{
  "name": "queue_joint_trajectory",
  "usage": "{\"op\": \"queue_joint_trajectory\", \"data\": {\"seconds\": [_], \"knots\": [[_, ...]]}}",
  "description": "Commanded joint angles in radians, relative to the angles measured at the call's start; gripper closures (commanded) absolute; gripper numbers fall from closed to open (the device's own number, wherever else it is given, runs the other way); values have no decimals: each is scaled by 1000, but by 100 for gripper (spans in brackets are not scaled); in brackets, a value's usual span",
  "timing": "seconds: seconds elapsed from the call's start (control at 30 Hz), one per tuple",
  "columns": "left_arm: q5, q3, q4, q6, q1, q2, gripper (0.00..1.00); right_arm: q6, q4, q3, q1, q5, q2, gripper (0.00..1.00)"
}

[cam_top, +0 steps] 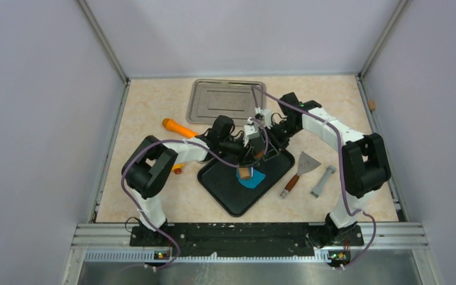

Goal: Roll out the dumpling wrappers from the dough

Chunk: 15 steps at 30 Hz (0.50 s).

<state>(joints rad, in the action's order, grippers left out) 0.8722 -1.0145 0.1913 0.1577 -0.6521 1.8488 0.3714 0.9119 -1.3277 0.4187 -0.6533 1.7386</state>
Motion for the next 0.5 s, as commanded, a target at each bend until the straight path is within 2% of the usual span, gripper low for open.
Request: {"op": "queue_joint_trajectory", "data": {"seconds": [0.0, 0.27, 0.47], "knots": [[-147, 117, -40, -59, -13, 20, 100, -14, -63, 36, 93, -17, 55, 100], [-179, 201, -68, -39, 5, -47, 100, -47, -150, -20, 132, -17, 140, 100], [-184, 225, -113, -18, 39, -128, 100, -94, -176, -68, 156, -48, 134, 100]]}}
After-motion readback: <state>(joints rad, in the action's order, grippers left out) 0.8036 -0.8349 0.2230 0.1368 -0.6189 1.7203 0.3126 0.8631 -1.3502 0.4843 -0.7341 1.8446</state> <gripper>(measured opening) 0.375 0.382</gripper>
